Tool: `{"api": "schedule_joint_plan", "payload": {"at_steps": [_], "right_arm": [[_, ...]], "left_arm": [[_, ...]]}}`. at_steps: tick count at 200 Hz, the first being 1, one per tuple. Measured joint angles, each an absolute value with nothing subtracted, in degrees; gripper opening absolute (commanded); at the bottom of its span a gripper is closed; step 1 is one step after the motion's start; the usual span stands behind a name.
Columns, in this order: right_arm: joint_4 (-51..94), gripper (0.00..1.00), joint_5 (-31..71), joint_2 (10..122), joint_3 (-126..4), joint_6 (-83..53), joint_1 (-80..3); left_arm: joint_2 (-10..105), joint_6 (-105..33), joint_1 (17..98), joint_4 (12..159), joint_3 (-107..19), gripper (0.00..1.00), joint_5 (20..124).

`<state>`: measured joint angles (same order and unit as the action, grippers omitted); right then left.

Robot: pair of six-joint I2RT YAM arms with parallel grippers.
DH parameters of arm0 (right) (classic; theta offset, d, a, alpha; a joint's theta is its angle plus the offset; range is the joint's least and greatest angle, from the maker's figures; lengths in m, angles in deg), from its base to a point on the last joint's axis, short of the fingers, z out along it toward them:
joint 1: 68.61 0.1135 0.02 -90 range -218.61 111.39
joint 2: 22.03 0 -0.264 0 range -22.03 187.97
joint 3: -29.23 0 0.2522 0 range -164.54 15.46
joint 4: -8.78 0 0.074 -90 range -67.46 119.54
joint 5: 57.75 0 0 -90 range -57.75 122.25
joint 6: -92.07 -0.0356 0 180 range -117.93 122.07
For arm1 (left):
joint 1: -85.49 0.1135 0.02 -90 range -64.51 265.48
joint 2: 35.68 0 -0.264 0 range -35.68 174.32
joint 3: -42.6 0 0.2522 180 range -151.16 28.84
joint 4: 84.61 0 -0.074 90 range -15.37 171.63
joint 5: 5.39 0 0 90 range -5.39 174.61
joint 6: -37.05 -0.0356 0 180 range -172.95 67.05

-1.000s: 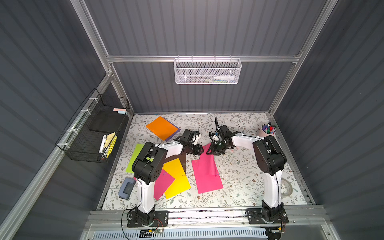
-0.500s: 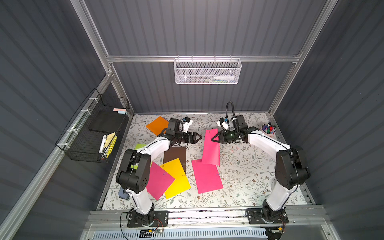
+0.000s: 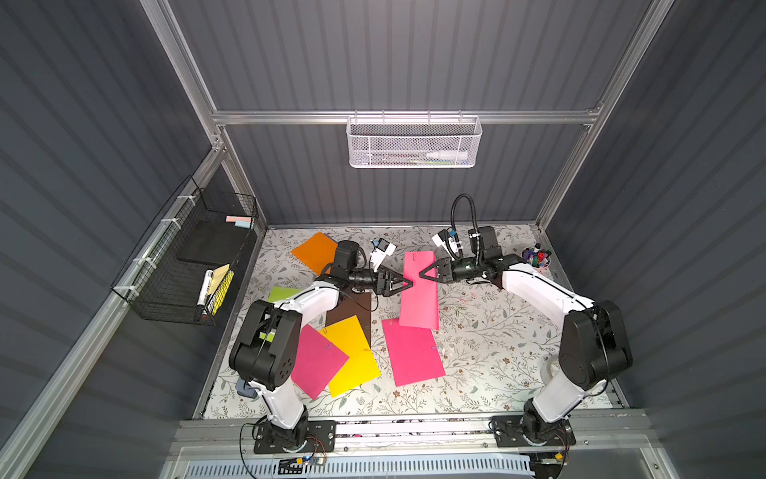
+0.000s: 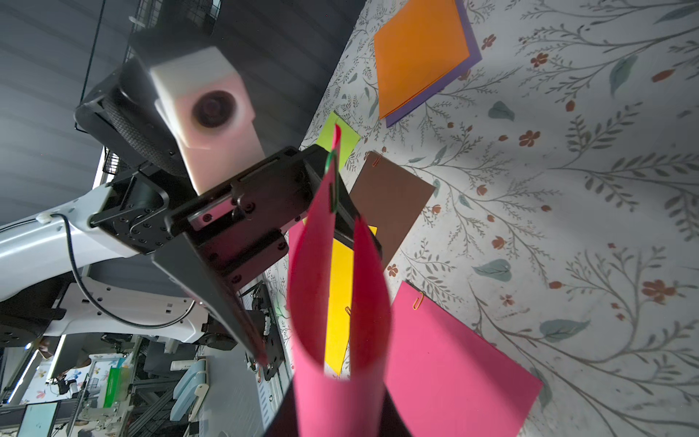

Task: Unclip the paperclips from the documents
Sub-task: Pick up the document from the document.

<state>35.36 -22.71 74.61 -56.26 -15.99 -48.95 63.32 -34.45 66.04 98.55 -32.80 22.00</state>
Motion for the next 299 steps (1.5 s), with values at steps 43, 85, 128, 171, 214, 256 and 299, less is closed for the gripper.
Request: {"api": "schedule_joint_plan", "payload": {"at_steps": [43, 85, 128, 171, 214, 256, 299], "right_arm": [[33.9, 0.19, -23.5, 76.6, -55.9, -16.3, -47.5], [32.8, 0.19, -24.0, 76.6, -55.0, -16.8, -46.7], [30.3, 0.19, -24.6, 76.2, -53.9, -17.9, -46.2], [27.7, 0.19, -25.3, 75.9, -52.9, -19.6, -45.7], [25.7, 0.38, -25.2, 75.7, -51.3, -21.3, -45.2], [34.8, 0.71, -19.8, 71.2, -50.9, -13.6, -45.9], [47.3, 0.76, -13.7, 64.4, -51.6, -2.8, -51.7]], "left_arm": [[61.8, -31.0, 66.0, 104.1, -32.6, 0.63, 19.9], [61.8, -28.7, 66.0, 106.4, -31.8, 0.47, 19.1], [61.8, -27.4, 66.0, 107.8, -31.3, 0.31, 19.2], [61.8, -26.8, 66.1, 108.2, -30.8, 0.06, 19.5], [61.8, -27.2, 66.2, 106.9, -30.7, 0.00, 20.7], [61.9, -34.4, 66.1, 95.1, -35.0, 0.00, 23.7], [63.3, -46.0, 66.1, 80.1, -43.9, 0.00, 27.5]]}}
